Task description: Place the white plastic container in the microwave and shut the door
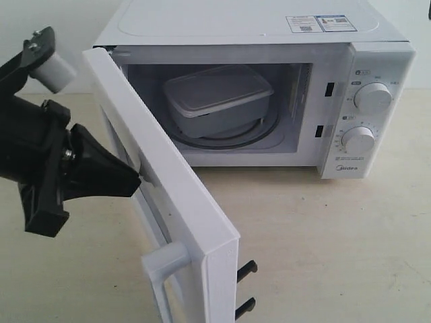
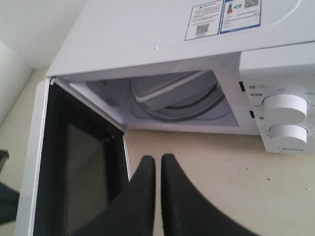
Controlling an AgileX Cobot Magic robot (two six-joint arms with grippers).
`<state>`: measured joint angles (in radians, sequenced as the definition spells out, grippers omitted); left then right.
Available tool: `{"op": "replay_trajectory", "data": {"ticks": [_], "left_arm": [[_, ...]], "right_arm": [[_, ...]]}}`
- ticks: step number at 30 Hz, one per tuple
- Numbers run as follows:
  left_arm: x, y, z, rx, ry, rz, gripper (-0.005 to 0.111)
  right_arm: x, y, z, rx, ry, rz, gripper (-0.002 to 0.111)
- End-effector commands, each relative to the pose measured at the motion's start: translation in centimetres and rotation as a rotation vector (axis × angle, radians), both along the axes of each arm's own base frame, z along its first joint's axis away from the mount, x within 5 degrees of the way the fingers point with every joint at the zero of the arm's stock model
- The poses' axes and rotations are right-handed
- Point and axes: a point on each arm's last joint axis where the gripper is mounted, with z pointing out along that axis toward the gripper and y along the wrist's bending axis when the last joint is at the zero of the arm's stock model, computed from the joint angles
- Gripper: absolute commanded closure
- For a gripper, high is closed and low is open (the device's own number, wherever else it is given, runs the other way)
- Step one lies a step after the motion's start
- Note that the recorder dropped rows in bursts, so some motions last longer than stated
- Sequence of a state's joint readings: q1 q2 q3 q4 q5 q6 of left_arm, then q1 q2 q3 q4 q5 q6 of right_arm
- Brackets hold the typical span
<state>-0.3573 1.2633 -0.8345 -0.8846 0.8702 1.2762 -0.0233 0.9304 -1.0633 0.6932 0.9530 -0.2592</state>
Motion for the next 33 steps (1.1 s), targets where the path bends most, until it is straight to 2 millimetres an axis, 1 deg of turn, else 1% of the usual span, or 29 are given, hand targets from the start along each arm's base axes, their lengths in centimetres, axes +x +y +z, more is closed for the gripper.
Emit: {"op": "replay_trajectory", "data": {"ticks": [1,4,11,14,16,20,25,27,29,31,33], "left_arm": [[1.3,-1.6,1.4,-0.023,-0.058,-0.025,0.102],[2.6,-2.6,1.7,-0.027,-0.071,-0.032,0.102],[6.4,-4.0,1.7,-0.02,-0.12,-0.005,0.102],[7.9,-4.5,1.4,-0.009,-0.162,0.003,0.102],[8.5,-4.7,1.7,-0.007,-0.188,-0.005,0.102],[9.2,-4.8,2.4,-0.014,-0.24,0.027,0.102],[9.6,-4.7,2.9,-0.019,-0.271,0.051,0.102],[9.6,-4.8,2.9,-0.019,-0.269,0.049,0.102],[9.6,-4.8,2.9,-0.022,-0.262,0.055,0.102],[9.4,-4.8,2.9,-0.028,-0.242,0.054,0.102],[9.0,-4.8,3.1,-0.032,-0.23,0.033,0.102]], "right_arm": [[-0.9,0.4,-0.5,-0.094,0.026,0.144,0.108],[-1.3,0.5,-0.8,-0.121,0.059,0.195,0.108],[-1.4,0.6,-0.8,-0.09,0.085,0.188,0.108],[-1.3,0.6,-1.8,-0.081,0.117,0.191,0.108],[-1.3,0.6,-2.9,-0.078,0.151,0.198,0.108],[-1.1,0.9,-5.5,-0.032,0.178,0.217,0.108],[-1.0,2.3,-7.7,0.163,0.089,0.306,0.108],[-0.9,2.5,-8.6,0.209,0.057,0.287,0.108],[-0.7,2.6,-9.6,0.24,0.061,0.242,0.108],[-0.7,3.0,-10.1,0.248,0.051,0.236,0.108],[-0.6,3.4,-10.2,0.232,0.031,0.237,0.108]]}}
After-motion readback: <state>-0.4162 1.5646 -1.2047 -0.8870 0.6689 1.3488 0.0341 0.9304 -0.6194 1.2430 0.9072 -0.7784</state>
